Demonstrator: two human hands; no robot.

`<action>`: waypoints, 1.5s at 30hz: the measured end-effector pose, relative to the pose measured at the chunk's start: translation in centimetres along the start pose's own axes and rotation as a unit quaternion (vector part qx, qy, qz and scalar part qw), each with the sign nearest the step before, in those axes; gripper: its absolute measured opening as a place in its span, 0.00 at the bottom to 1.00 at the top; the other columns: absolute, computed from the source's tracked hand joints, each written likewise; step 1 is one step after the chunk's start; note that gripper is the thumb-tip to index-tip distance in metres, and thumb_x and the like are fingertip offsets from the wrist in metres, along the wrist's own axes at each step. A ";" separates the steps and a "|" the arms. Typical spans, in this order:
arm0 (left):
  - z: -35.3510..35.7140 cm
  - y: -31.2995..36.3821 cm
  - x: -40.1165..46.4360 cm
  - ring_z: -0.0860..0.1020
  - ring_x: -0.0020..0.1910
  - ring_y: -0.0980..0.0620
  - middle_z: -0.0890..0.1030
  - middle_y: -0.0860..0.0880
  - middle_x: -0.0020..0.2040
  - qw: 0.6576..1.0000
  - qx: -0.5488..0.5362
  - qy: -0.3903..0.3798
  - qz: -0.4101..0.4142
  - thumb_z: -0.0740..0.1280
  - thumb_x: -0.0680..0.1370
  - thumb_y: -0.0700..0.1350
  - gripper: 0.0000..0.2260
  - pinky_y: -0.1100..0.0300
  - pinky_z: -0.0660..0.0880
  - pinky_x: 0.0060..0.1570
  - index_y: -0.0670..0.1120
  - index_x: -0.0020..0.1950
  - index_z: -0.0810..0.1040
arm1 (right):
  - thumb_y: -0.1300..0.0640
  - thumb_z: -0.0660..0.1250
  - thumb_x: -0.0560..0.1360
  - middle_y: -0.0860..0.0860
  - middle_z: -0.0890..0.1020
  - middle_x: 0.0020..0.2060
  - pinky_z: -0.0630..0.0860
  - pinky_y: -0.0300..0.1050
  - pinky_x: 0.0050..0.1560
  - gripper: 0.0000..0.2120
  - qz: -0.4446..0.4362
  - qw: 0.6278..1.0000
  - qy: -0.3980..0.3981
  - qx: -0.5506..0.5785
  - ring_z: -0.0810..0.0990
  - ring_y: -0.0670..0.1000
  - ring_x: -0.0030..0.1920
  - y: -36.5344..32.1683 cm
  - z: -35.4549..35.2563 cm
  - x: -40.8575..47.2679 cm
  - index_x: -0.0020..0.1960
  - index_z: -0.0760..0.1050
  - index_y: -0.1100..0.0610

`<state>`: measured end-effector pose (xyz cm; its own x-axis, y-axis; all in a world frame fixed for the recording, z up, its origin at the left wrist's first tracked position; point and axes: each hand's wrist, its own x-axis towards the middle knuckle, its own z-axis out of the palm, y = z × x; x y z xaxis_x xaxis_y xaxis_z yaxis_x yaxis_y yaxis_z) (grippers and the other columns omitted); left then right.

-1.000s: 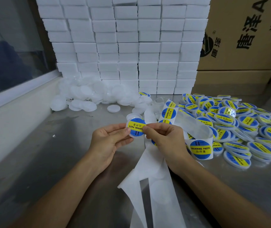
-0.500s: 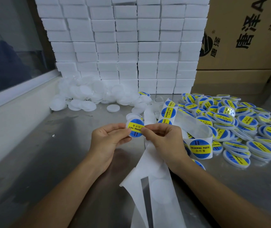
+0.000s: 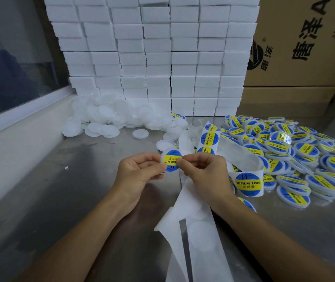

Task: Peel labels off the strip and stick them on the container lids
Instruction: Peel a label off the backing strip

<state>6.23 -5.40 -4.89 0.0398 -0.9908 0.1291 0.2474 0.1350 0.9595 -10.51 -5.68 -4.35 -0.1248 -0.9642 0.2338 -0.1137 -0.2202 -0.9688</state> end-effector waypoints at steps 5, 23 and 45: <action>0.0 0.0 0.1 0.80 0.33 0.51 0.84 0.42 0.36 1.000 0.024 -0.008 0.010 0.73 0.69 0.30 0.12 0.62 0.79 0.36 0.48 0.35 0.85 | 0.55 0.77 0.69 0.48 0.84 0.30 0.75 0.37 0.36 0.06 -0.009 0.999 0.018 -0.027 0.80 0.42 0.30 0.5 0.3 0.1 0.43 0.81 0.51; 0.9 0.8 -0.7 0.82 0.56 0.48 0.83 0.41 0.58 0.985 -0.052 -0.146 -0.070 0.58 0.81 0.36 0.14 0.58 0.81 0.37 0.44 0.65 0.76 | 0.60 0.75 0.71 0.50 0.86 0.43 0.81 0.45 0.50 0.27 -0.070 0.991 -0.116 -0.004 0.85 0.52 0.41 0.7 0.5 0.1 0.69 0.72 0.56; 0.6 0.3 -0.4 0.82 0.58 0.47 0.83 0.44 0.58 0.979 -0.029 -0.185 -0.079 0.59 0.81 0.38 0.15 0.61 0.81 0.34 0.48 0.65 0.75 | 0.54 0.64 0.80 0.54 0.85 0.33 0.79 0.44 0.33 0.09 -0.076 0.995 -0.065 -0.029 0.80 0.49 0.25 0.7 0.3 0.1 0.44 0.82 0.47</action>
<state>5.75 -5.01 -4.52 -0.3540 -0.9324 0.0731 0.2770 -0.0298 0.9604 -10.27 -5.96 -5.01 0.0265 -0.9324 0.3605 -0.1783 -0.3593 -0.9160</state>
